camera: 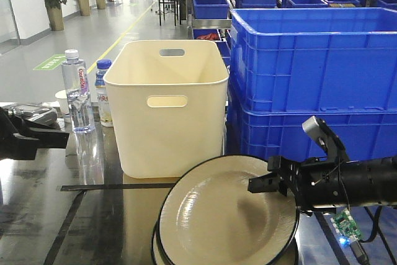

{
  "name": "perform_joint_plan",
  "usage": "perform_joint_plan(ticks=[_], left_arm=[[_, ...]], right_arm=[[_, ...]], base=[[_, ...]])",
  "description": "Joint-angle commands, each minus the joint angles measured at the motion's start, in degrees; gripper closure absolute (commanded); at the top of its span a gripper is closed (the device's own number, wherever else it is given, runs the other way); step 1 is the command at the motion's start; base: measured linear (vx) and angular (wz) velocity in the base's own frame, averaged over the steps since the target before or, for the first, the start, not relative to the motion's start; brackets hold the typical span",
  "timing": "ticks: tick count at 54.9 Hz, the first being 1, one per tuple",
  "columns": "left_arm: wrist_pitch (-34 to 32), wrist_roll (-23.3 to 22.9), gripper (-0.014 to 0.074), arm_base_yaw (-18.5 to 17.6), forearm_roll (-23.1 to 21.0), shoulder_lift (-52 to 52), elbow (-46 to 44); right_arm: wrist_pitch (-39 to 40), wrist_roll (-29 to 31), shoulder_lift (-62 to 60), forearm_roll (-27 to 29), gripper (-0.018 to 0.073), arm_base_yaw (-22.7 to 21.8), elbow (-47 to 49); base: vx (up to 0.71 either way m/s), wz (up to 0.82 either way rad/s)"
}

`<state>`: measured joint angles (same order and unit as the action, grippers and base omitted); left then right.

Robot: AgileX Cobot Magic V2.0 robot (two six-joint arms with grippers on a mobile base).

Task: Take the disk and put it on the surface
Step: 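Lower the right gripper's plate onto the left plate, stacking them, then open the right gripper and withdraw it from the stacked plates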

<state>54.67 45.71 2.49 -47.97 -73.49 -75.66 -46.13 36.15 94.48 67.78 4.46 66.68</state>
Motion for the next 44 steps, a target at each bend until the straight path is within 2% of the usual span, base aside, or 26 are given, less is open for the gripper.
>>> perform_joint_plan(ticks=[1, 6, 10, 15, 19, 26, 31, 34, 39, 44], left_arm=[[-1.4, -1.3, 0.0605, 0.1, -2.8, 1.7, -2.0], [-0.9, -1.8, 0.0605, 0.1, -2.8, 1.7, -2.0], [-0.5, -1.8, 0.0605, 0.1, -2.8, 1.7, -2.0], [0.8, -2.0, 0.0605, 0.1, -1.5, 1.7, -2.0], [1.8, -2.6, 0.0605, 0.1, 0.1, 1.7, -2.0], [2.0, -8.6, 0.0605, 0.1, 6.6, 1.7, -2.0], [1.9, -15.0, 0.0605, 0.1, 15.0, 1.4, -2.0], [1.9, -19.1, 0.0603, 0.1, 20.6, 1.0, -2.0], [2.1, -26.3, 0.0604, 0.1, 31.1, 0.3, -1.9], [1.5, -32.4, 0.0604, 0.1, 41.4, 0.2, -1.7]], right_arm=[[-0.1, 3.3, -2.7, 3.1, 0.0021, -0.1, 2.0], [1.5, 10.0, -3.2, 1.0, -0.007, -0.1, 2.0], [4.0, 13.8, -3.9, -1.3, -0.009, -0.1, 2.0], [8.4, 16.9, -5.5, -5.9, -0.0077, -0.1, 2.0], [12.4, 17.8, -7.4, -11.9, -0.0048, -0.1, 2.0], [17.2, 17.1, -10.9, -25.1, 0.0024, -0.1, 2.0], [17.9, 13.5, -14.0, -34.5, 0.0095, -0.1, 2.0], [17.7, 9.2, -15.7, -39.4, 0.0157, -0.1, 2.0], [16.0, -2.4, -19.5, -48.5, 0.028, -0.1, 2.0], [11.5, -15.1, -23.5, -58.6, 0.0455, -0.1, 2.0]], base=[[0.0, 0.0], [0.0, 0.0], [0.0, 0.0], [0.0, 0.0], [0.0, 0.0], [0.0, 0.0], [0.0, 0.0], [0.0, 0.0], [0.0, 0.0], [0.0, 0.0]])
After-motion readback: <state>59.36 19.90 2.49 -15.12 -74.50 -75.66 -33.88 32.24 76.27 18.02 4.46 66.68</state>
